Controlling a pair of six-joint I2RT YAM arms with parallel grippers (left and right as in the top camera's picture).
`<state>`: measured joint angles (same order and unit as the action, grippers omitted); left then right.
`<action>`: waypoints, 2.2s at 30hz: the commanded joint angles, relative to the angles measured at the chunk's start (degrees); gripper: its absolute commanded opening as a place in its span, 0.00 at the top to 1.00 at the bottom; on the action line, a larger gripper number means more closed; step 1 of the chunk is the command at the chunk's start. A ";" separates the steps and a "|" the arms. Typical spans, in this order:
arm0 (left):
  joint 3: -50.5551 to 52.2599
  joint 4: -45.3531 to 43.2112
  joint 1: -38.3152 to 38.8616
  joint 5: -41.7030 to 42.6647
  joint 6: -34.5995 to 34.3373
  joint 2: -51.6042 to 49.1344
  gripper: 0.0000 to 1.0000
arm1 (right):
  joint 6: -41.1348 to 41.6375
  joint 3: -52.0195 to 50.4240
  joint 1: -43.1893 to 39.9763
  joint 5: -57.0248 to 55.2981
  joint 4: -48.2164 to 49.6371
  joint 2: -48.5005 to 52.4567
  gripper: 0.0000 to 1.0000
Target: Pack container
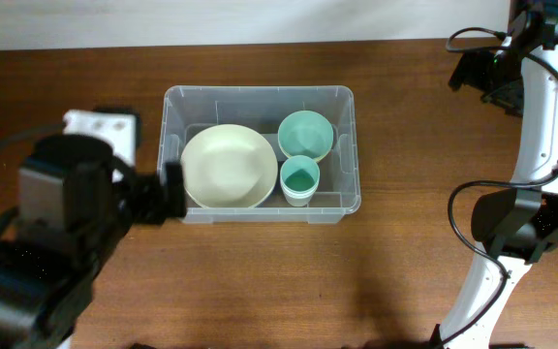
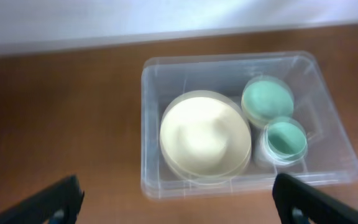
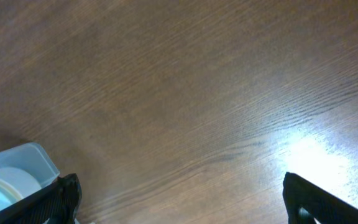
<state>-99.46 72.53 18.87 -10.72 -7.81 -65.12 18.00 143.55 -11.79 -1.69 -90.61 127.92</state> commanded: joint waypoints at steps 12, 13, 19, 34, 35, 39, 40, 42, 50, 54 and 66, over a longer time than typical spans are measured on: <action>60.15 -50.21 -15.67 14.10 16.48 29.57 0.00 | 0.44 -0.15 0.13 -0.87 0.04 0.35 0.01; 63.21 -53.46 -15.67 14.43 16.50 31.71 0.00 | 0.42 -0.15 0.13 -0.87 0.04 0.35 0.01; 81.05 -73.92 -15.67 14.34 16.52 45.51 0.00 | 0.42 -0.15 0.13 -0.87 0.04 0.35 0.01; 97.37 -86.05 -16.31 13.79 19.10 64.89 0.00 | 0.42 -0.15 0.13 -0.87 0.04 0.35 0.01; 97.92 -86.23 -16.65 13.79 19.10 64.85 0.00 | 0.42 -0.15 0.13 -0.87 0.04 0.35 0.01; 98.95 -85.35 -17.84 13.79 19.10 64.83 0.00 | 0.42 -0.15 0.13 -0.87 0.04 0.35 0.01; 98.95 -83.47 -18.08 13.75 19.10 64.83 0.01 | 0.42 -0.15 0.13 -0.87 0.04 0.35 0.01; 98.95 -80.76 -18.43 13.77 19.10 64.83 0.01 | 0.44 -0.15 0.13 -0.87 0.04 0.35 0.01; 98.92 -68.06 -18.40 13.99 19.06 64.70 0.00 | 0.42 -0.15 0.13 -0.87 0.04 0.35 0.01; 98.92 -68.13 -18.40 13.99 19.06 64.46 0.00 | 0.42 -0.15 0.13 -0.87 0.04 0.35 0.01; 98.92 -68.13 -18.40 13.99 19.06 64.46 0.01 | 0.42 -0.15 0.13 -0.87 0.04 0.35 0.01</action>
<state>-0.80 4.27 0.78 2.83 10.35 -0.84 18.02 143.55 -11.79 -1.67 -90.61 127.92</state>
